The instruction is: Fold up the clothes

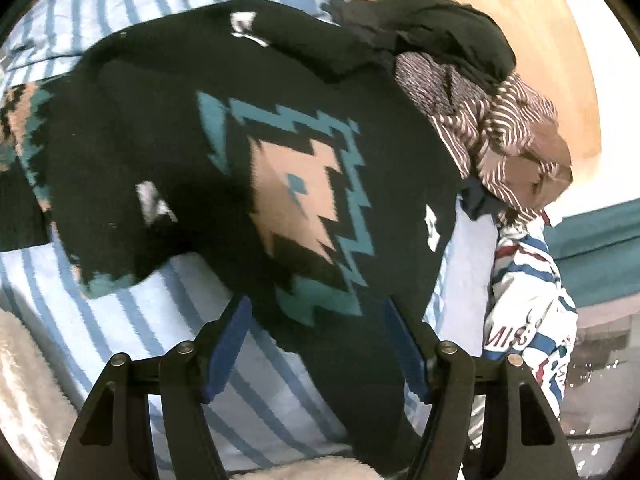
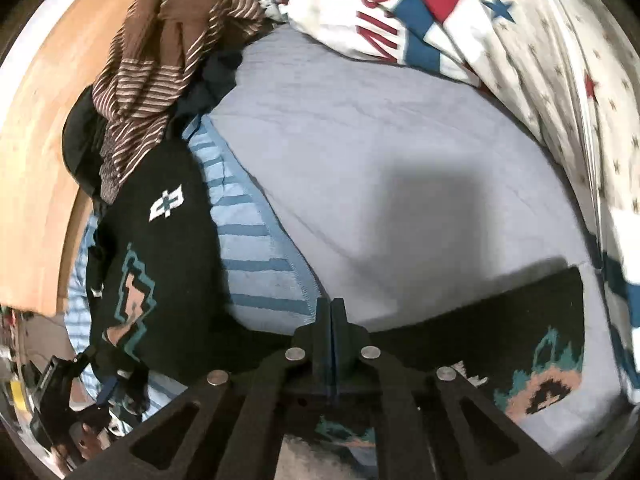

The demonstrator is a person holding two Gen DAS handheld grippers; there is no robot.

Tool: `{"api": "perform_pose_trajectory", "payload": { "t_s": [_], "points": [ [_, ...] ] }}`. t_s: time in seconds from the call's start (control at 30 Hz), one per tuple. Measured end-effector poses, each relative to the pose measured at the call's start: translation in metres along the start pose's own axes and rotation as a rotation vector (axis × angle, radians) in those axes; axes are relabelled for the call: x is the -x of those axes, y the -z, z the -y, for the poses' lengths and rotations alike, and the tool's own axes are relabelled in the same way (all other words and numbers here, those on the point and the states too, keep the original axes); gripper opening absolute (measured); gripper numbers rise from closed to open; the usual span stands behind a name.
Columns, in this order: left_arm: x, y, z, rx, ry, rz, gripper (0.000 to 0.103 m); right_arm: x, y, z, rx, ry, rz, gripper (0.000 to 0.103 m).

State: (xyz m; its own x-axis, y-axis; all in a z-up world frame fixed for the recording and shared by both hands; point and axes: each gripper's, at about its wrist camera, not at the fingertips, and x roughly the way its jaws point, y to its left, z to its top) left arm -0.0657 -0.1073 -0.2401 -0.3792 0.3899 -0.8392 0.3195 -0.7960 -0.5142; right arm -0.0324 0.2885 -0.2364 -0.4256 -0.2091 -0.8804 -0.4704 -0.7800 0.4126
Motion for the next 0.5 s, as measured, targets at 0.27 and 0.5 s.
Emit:
{"api": "perform_pose_trajectory", "payload": {
  "t_s": [0.27, 0.5],
  "points": [
    [-0.012, -0.074, 0.011, -0.111, -0.132, 0.123, 0.054, -0.041, -0.015, -0.074, 0.147, 0.001, -0.038, 0.04],
    [-0.108, -0.168, 0.023, -0.297, -0.265, 0.003, 0.008, -0.138, -0.033, -0.205, 0.398, 0.03, -0.068, 0.048]
  ]
}}
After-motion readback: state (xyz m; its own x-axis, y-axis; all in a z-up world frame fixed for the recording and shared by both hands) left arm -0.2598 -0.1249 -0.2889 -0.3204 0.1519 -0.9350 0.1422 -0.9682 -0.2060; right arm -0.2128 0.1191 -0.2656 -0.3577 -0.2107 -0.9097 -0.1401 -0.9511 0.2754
